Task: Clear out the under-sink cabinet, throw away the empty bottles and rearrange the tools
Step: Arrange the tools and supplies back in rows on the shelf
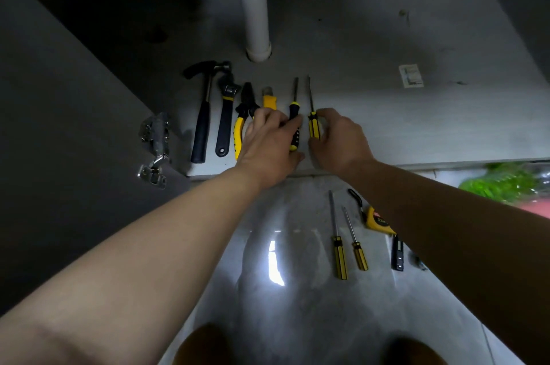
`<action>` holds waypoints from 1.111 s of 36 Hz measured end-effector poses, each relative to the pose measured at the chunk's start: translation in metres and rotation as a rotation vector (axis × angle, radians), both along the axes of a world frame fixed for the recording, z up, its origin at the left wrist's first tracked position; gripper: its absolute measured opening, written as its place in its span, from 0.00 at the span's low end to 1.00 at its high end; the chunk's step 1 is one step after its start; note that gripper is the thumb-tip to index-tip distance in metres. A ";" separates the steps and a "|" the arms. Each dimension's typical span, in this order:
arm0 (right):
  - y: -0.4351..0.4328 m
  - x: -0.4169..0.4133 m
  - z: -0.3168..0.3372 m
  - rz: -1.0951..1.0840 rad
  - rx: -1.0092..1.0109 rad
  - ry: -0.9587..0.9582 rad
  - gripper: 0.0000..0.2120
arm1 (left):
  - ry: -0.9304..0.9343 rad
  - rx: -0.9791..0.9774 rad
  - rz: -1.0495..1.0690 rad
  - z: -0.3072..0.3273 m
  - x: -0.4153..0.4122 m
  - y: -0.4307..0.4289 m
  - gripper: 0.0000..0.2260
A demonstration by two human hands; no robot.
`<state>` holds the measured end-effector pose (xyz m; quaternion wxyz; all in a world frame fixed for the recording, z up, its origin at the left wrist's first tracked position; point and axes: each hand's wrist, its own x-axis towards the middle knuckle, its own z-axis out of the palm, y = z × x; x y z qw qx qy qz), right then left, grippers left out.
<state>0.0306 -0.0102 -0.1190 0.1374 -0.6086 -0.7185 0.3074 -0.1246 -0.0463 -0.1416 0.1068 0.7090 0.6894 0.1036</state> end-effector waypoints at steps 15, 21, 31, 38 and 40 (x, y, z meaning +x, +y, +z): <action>-0.002 -0.011 -0.005 0.009 0.015 0.050 0.27 | 0.014 0.005 0.037 0.004 0.002 0.000 0.33; -0.002 -0.012 -0.008 0.002 0.030 0.059 0.26 | 0.026 0.049 0.033 0.006 0.002 -0.003 0.31; -0.001 -0.008 -0.016 -0.020 0.042 0.096 0.24 | 0.032 0.037 0.035 0.009 -0.002 -0.006 0.30; -0.013 0.019 -0.009 0.049 0.104 0.100 0.15 | 0.078 0.026 0.038 0.016 0.000 -0.011 0.31; -0.021 0.034 -0.007 0.099 0.151 0.083 0.07 | 0.124 0.039 0.038 0.018 0.003 -0.016 0.32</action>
